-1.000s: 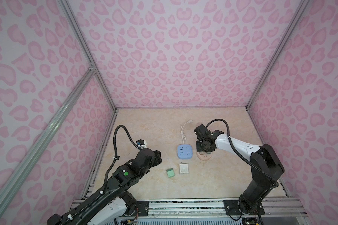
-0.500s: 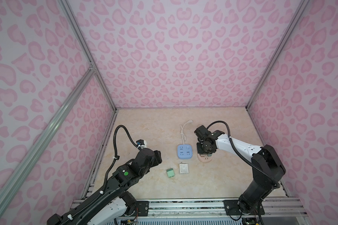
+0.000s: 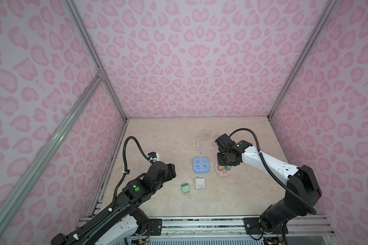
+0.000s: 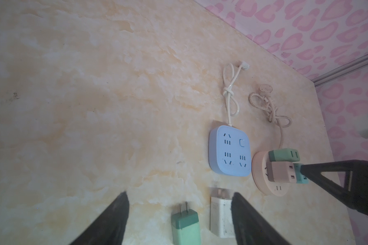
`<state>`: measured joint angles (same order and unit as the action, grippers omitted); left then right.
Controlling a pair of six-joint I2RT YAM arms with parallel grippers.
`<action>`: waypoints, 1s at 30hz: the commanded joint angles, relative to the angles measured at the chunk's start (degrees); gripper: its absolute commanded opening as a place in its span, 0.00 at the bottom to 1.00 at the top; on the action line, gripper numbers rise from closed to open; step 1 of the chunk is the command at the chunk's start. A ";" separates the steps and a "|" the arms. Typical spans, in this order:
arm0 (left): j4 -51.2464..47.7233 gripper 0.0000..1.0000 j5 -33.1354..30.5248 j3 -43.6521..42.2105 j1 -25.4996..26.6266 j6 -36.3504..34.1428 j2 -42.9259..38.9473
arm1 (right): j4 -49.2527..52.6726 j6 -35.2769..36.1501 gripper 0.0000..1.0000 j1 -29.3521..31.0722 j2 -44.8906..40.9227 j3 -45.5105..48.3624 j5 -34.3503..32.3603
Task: Insert the plug
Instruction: 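Open the right gripper and move it toward the green cube adapter, then lower the right gripper over the green cube adapter nearest the robot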
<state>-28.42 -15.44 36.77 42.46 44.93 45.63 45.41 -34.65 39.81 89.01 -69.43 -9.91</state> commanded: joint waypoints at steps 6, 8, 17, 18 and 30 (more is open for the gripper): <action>1.47 0.82 -6.27 -1.86 -0.09 2.48 -2.95 | -0.50 0.74 0.38 9.09 -4.63 -1.47 -0.94; 2.05 0.82 -6.74 -3.05 -0.11 3.24 -5.55 | -0.44 0.01 0.38 12.53 -4.81 -2.20 -3.44; -4.62 0.82 -9.14 -2.65 -0.60 1.96 -15.94 | -9.87 -1.49 0.52 22.97 -1.88 -0.69 -1.00; -4.46 0.82 -8.59 -3.04 -0.63 2.01 -17.25 | -9.98 -1.40 0.56 24.02 -0.81 -1.11 -1.11; -5.36 0.82 -1.01 -3.10 -2.00 1.55 -18.76 | -12.23 -3.85 0.62 28.47 12.57 -5.80 3.76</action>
<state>-32.56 -18.28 32.77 40.99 46.85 26.35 34.02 -37.41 67.96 100.18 -74.76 -7.20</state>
